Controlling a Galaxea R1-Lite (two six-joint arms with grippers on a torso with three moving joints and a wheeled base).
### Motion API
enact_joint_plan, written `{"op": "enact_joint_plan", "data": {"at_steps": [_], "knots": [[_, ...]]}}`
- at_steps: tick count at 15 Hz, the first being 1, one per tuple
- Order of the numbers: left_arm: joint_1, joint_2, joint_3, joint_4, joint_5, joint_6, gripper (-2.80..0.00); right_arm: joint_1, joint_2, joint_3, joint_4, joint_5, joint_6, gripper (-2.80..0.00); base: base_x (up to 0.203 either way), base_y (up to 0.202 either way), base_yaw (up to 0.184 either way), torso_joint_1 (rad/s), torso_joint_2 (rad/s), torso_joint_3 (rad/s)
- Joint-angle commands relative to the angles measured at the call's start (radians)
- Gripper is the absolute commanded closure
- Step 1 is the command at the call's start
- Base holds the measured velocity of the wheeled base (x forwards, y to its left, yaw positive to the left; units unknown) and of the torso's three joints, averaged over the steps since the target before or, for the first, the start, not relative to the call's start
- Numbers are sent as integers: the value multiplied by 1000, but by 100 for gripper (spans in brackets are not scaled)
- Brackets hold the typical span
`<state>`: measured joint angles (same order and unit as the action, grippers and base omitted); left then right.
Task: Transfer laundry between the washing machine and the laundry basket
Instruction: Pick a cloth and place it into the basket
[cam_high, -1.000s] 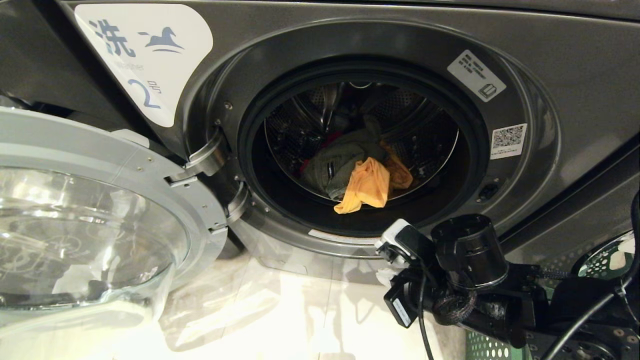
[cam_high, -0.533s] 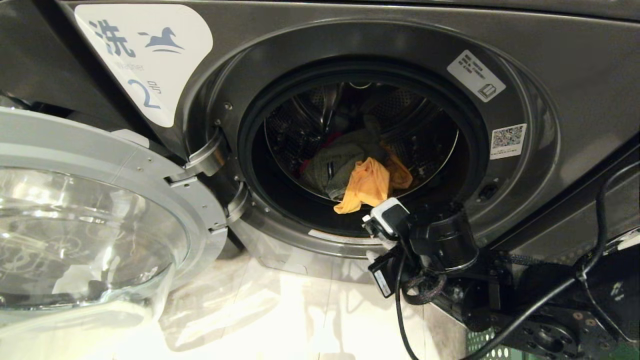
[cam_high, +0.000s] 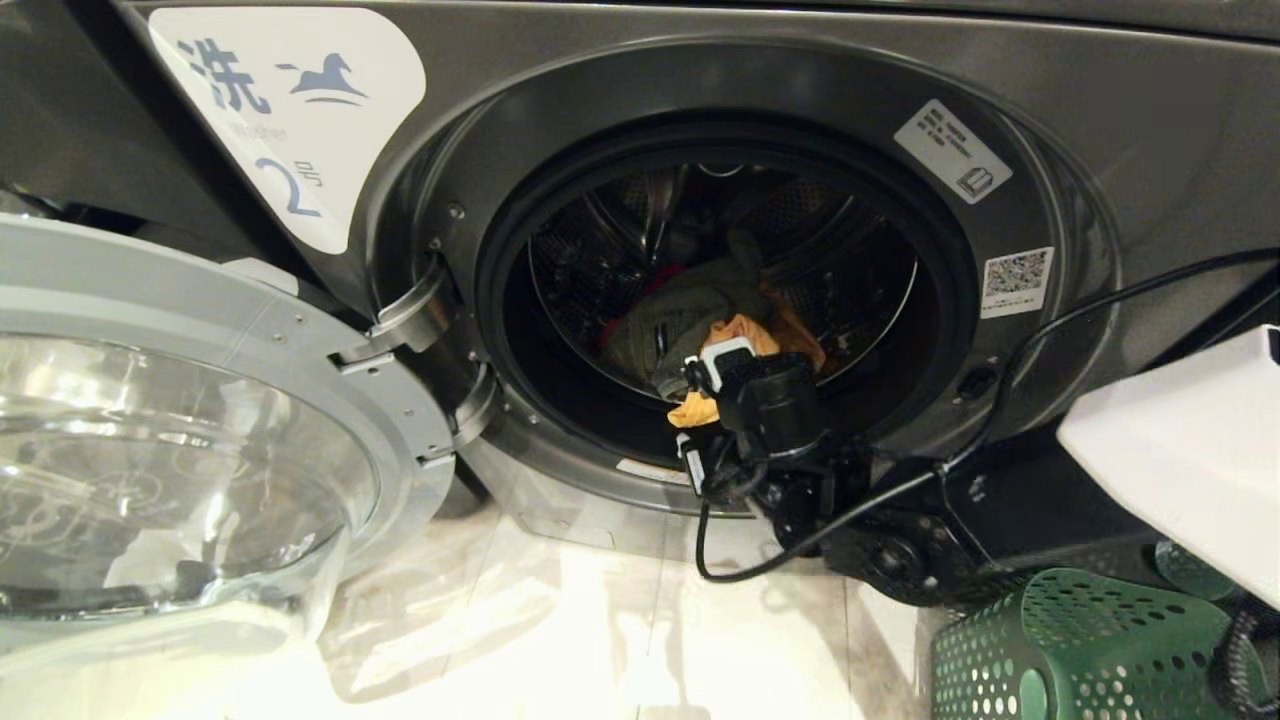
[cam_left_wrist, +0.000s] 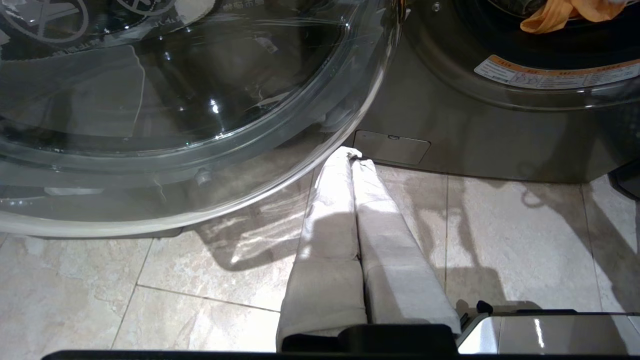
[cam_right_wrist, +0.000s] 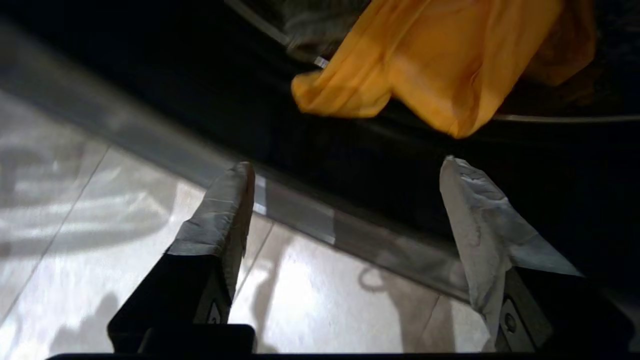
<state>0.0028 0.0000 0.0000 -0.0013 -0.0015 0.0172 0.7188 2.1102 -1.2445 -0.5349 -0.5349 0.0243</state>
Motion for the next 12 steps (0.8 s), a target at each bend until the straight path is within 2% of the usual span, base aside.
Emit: {"op": "enact_joint_plan", "data": {"at_steps": [1, 6, 12], "knots": [[0, 0, 0, 0, 0, 1, 0, -31, 91, -104, -1, -12, 11, -280, 0, 0, 0, 0, 0, 0], [0, 0, 0, 0, 0, 0, 0, -131, 238, -330, 26, -25, 20, -280, 0, 0, 0, 0, 0, 0], [0, 0, 0, 0, 0, 0, 0, -156, 393, -562, 21, -35, 55, -280, 0, 0, 0, 0, 0, 0]]}}
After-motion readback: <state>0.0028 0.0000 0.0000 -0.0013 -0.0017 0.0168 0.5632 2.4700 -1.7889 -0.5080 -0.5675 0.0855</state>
